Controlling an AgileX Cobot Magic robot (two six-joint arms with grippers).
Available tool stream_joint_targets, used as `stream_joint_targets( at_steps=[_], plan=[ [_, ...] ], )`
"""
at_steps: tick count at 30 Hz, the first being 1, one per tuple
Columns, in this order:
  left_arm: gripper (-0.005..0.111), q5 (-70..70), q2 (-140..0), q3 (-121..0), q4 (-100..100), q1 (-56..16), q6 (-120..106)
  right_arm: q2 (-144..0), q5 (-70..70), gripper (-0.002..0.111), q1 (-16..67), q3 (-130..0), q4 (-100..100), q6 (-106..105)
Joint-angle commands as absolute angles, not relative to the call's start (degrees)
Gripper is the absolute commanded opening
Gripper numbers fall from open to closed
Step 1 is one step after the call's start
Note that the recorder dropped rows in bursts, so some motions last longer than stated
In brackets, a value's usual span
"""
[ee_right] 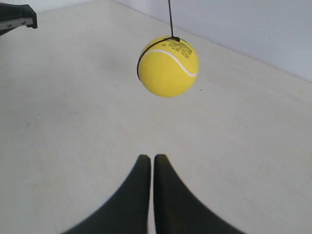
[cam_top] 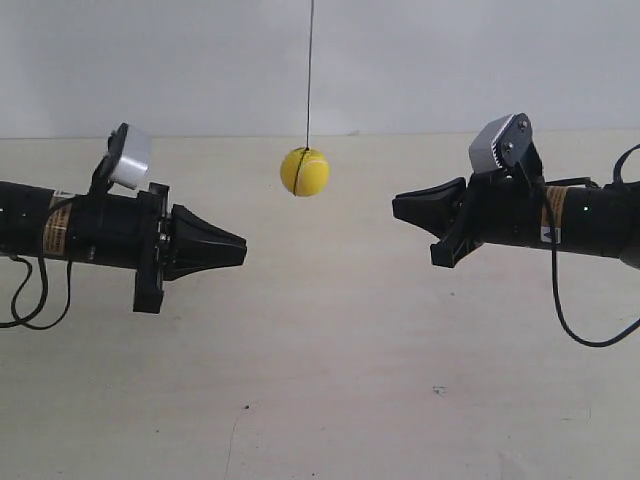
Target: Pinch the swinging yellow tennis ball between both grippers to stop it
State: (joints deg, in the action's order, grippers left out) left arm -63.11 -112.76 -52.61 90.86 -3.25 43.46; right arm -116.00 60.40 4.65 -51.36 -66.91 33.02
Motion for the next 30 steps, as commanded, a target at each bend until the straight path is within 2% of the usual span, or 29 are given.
stream_joint_targets(
  at_steps=[1, 15, 20, 30],
  plan=[
    [0.005, -60.8, -112.9, -54.1, 90.7, -3.5, 43.2, -116.0, 61.1, 0.000, 4.7, -51.6, -66.8, 32.5],
    [0.005, -57.5, -113.7, -54.1, 90.2, -3.9, 43.2, -121.8, 60.5, 0.000, 6.4, -57.3, -72.6, 38.9],
    [0.005, -63.7, -113.9, -54.1, 90.2, -4.0, 43.2, -121.8, 57.7, 0.000, 10.2, -57.3, -72.9, 38.3],
    [0.005, -65.1, -113.9, -54.1, 90.1, -4.0, 43.2, -121.8, 57.7, 0.000, 10.7, -57.3, -73.2, 38.3]
  ],
)
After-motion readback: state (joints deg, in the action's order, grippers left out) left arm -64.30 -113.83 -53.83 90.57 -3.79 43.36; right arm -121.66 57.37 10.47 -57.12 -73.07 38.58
